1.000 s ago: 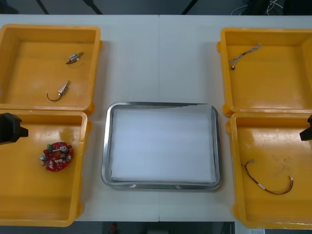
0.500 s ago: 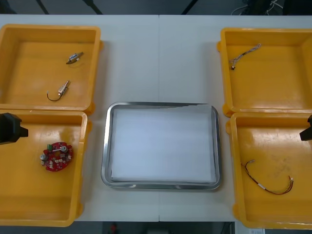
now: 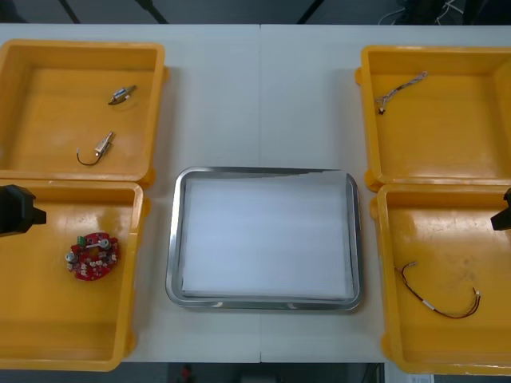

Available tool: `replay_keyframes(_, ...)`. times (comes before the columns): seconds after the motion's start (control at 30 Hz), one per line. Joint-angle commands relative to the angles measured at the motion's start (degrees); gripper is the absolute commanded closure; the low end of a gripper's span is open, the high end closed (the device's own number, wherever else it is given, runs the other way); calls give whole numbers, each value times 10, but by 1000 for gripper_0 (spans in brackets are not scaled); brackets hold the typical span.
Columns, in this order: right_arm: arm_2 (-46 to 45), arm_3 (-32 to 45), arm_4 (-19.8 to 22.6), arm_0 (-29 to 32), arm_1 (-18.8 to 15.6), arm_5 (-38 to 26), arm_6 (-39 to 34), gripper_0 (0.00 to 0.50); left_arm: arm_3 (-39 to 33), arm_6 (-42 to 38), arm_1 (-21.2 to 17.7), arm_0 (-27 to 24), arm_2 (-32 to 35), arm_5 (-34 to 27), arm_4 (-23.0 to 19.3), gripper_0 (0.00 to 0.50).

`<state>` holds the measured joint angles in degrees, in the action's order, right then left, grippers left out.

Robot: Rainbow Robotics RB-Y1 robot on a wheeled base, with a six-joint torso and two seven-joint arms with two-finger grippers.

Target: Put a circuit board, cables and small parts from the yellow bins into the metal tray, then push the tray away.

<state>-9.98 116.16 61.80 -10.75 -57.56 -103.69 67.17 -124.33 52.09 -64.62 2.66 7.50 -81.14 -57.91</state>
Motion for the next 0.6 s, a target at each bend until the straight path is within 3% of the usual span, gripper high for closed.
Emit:
replay_keyframes(0.03, -17, 12, -4, 6, 1, 4, -16, 0, -5, -4, -26, -7, 18, -4, -4, 0)
replay_keyframes(0.6, -17, 12, -4, 6, 1, 4, -16, 0, -5, -4, -26, -7, 18, -4, -4, 0)
